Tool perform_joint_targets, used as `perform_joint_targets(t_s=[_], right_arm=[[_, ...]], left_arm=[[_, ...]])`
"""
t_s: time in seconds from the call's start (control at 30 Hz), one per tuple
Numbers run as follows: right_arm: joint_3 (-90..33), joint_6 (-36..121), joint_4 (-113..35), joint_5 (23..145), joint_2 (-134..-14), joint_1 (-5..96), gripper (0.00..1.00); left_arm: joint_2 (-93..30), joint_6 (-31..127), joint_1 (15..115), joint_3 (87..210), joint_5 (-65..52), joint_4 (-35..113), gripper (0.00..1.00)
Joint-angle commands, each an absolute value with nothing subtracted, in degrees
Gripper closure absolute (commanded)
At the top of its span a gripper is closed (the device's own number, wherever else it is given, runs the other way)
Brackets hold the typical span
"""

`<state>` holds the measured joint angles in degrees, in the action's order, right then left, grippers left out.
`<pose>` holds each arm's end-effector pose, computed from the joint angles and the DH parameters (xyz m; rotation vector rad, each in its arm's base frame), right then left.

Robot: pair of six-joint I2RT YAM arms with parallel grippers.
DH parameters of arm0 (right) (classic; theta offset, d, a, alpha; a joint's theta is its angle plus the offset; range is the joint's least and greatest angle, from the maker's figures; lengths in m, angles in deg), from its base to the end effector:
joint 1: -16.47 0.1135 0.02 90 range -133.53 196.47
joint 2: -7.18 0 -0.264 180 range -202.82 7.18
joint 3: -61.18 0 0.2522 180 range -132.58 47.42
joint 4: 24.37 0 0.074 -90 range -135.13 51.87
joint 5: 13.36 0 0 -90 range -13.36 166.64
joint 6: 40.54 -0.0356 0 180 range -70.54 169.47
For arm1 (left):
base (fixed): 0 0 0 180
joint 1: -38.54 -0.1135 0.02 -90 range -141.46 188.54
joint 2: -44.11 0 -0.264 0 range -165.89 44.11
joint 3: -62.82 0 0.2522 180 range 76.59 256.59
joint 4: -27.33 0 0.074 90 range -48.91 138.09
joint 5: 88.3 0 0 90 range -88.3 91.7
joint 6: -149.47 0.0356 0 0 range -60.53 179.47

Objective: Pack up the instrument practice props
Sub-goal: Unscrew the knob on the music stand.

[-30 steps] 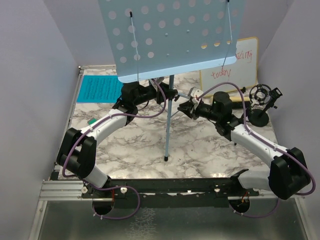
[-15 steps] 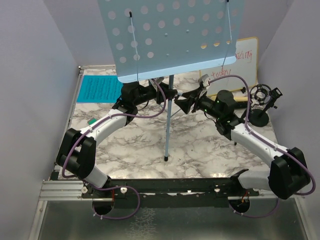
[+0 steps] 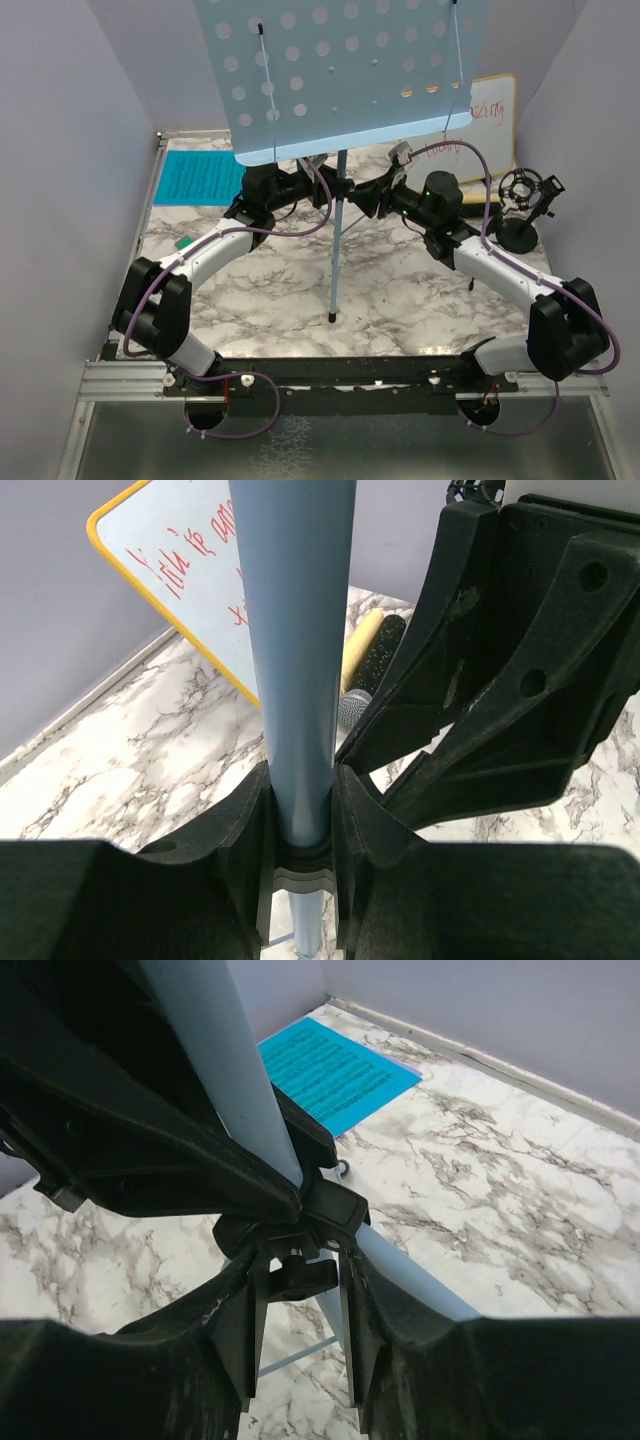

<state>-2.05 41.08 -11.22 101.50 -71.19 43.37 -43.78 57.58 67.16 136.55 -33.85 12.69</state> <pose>0.2755 0.1565 0.3025 -0.6043 1.5516 0.8188 0.3041 -0.1895 0.3165 0.8497 1.3986 -0.8948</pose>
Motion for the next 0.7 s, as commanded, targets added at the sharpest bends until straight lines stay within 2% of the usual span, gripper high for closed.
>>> perform_joint_targets(t_s=[0.0, 0.17, 0.43, 0.67], right_arm=[[-4.1, 46.3, -12.4, 103.5, -72.8, 43.0, 0.64], [-5.2, 54.3, -16.9, 109.1, -73.3, 43.0, 0.71], [-5.5, 58.3, -20.9, 113.3, -71.8, 43.1, 0.65], [-4.7, 63.7, -22.9, 115.1, -71.0, 43.1, 0.69]], left_arm=[[-46.3, 56.6, 67.5, 132.5, -35.2, 29.1, 1.0], [-46.2, 56.7, 67.5, 132.7, -35.1, 29.2, 1.0], [-46.4, 56.8, 67.5, 132.8, -35.1, 29.3, 1.0], [-46.4, 56.8, 67.5, 132.8, -35.1, 29.1, 1.0]])
